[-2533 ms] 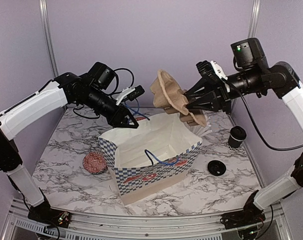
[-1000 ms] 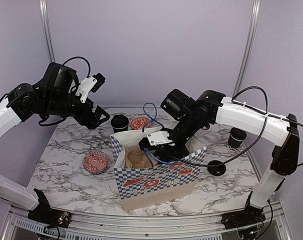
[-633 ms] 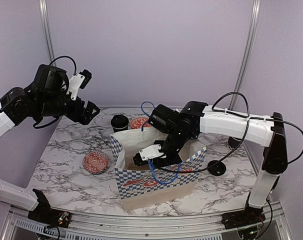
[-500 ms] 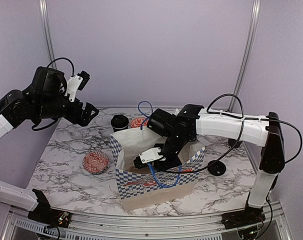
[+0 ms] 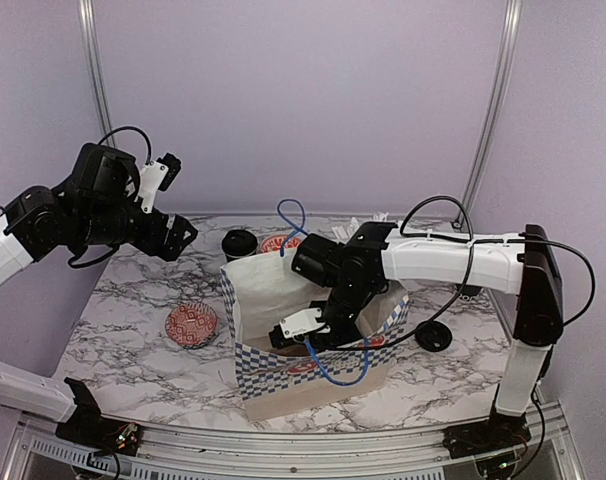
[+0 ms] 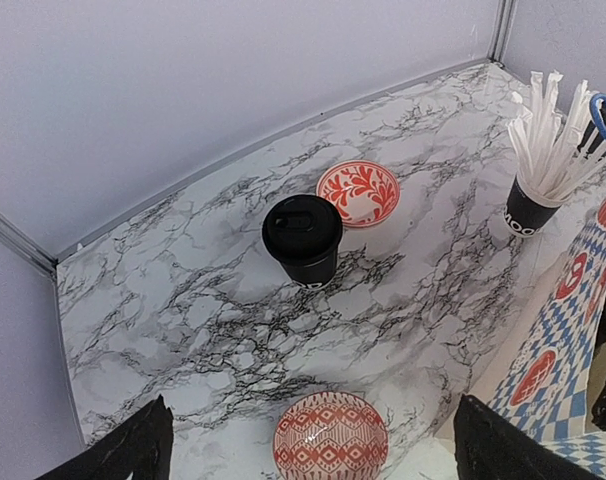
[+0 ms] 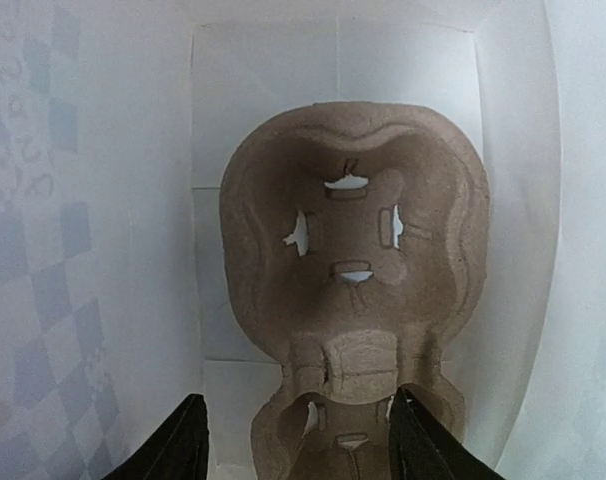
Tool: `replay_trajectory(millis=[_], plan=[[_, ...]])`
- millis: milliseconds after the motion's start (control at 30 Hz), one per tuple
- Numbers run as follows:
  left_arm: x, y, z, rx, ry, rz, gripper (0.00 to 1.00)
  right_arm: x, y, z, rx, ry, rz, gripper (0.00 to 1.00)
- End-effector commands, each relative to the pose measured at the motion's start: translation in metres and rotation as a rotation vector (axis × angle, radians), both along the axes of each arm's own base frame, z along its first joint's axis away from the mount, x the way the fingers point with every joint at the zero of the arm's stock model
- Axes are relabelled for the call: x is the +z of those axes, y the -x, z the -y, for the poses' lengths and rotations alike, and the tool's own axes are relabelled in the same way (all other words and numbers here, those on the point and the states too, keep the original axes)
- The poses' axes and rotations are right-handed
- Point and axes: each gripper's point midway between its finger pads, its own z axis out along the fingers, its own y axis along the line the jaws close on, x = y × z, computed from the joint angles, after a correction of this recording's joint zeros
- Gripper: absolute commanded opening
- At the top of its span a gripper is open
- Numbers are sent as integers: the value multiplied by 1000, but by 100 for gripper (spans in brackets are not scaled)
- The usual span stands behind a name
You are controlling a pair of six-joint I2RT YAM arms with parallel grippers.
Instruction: Pack the takeout coffee
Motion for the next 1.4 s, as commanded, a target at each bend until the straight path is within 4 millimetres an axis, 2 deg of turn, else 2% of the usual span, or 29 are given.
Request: replay_trajectory(millis=[0, 100, 233, 400, 500, 533, 700, 833, 967, 1033, 1100, 1167, 1233, 1367], plan=[[-7, -8, 4, 11, 5, -8, 99, 38, 8, -9, 3, -110, 1, 61], [-11, -13, 8, 8, -5, -19, 99, 70, 11, -13, 18, -197, 6, 63], [-1, -20, 9, 18, -3, -2, 99, 125, 8, -16, 21, -343, 31, 66], [11, -28, 7, 60, 12, 24, 99, 195, -2, -2, 2, -534, 46, 71], [11, -32, 9, 70, 23, 24, 99, 230, -12, 18, -28, -630, 69, 75], [11, -33, 9, 75, 25, 24, 99, 240, -22, 29, -58, -658, 94, 76], [17, -35, 8, 91, 42, 38, 99, 272, -67, 87, -256, -752, 197, 79], [20, -34, 7, 96, 56, 54, 99, 273, -117, 154, -550, -739, 316, 83], [26, -32, 4, 102, 83, 76, 99, 264, -156, 241, -882, -712, 413, 98], [29, -31, 1, 113, 93, 94, 99, 253, -173, 288, -1053, -659, 487, 99], [31, -30, -2, 119, 101, 105, 99, 237, -184, 321, -1180, -578, 545, 99], [31, -28, -3, 114, 105, 110, 99, 211, -193, 349, -1290, -443, 582, 99], [30, -26, -2, 107, 111, 106, 99, 186, -196, 364, -1344, -342, 557, 97], [27, -22, -1, 92, 123, 96, 99, 138, -198, 377, -1408, -177, 433, 94]])
